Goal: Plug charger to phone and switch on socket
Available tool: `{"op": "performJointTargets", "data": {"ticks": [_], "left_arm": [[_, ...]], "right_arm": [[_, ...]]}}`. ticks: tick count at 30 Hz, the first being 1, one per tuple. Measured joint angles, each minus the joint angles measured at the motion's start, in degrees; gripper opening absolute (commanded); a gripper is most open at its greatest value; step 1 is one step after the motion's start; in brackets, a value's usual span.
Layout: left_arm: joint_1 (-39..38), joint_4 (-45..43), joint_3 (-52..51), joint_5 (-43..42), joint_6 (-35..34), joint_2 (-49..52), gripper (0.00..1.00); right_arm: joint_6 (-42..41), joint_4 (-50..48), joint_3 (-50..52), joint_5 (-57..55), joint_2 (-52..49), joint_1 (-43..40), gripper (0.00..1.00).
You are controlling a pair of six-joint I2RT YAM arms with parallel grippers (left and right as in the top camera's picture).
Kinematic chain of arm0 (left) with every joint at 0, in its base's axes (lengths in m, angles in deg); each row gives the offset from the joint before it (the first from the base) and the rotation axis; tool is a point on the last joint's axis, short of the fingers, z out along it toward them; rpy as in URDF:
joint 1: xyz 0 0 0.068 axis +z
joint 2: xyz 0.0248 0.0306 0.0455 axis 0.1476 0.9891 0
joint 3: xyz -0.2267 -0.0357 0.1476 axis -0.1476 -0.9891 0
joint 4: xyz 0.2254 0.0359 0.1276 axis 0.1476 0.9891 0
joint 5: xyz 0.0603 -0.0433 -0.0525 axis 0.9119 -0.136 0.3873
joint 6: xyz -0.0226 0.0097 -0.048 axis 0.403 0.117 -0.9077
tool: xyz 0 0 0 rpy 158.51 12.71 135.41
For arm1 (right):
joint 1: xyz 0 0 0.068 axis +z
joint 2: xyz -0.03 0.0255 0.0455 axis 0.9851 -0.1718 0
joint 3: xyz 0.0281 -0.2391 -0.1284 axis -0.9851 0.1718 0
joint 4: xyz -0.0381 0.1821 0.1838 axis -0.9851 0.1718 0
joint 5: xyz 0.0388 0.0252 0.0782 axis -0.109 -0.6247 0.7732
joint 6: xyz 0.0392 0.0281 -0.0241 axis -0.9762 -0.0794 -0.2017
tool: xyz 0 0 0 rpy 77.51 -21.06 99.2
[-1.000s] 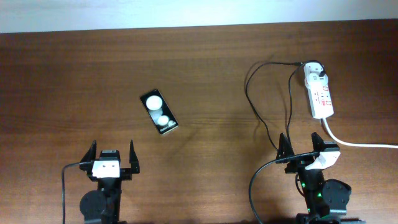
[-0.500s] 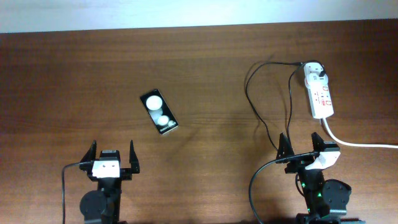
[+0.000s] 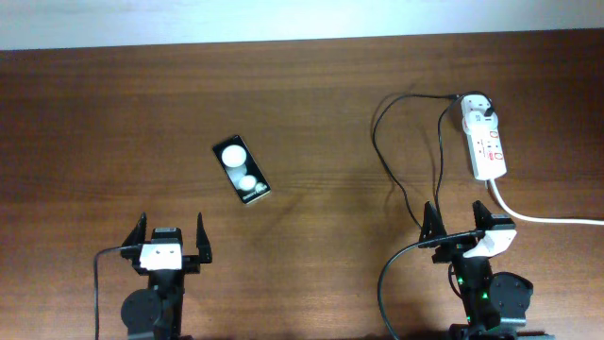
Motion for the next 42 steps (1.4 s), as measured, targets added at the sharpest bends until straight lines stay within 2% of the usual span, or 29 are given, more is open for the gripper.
{"op": "performJointTargets", "data": {"ticks": [38, 40, 42], "left_arm": [[0.0, -0.3, 0.0, -0.4, 0.0, 0.0, 0.99], [0.0, -3.3, 0.0, -3.0, 0.0, 0.2, 0.99], [0.0, -13.0, 0.1, -7.3, 0.0, 0.3, 0.99]], "right_arm": [[0.0, 0.0, 0.0, 0.0, 0.0, 0.0, 0.99], [0.0, 0.0, 0.0, 0.0, 0.0, 0.0, 0.99], [0.0, 0.0, 0.0, 0.0, 0.0, 0.0, 0.99]]}}
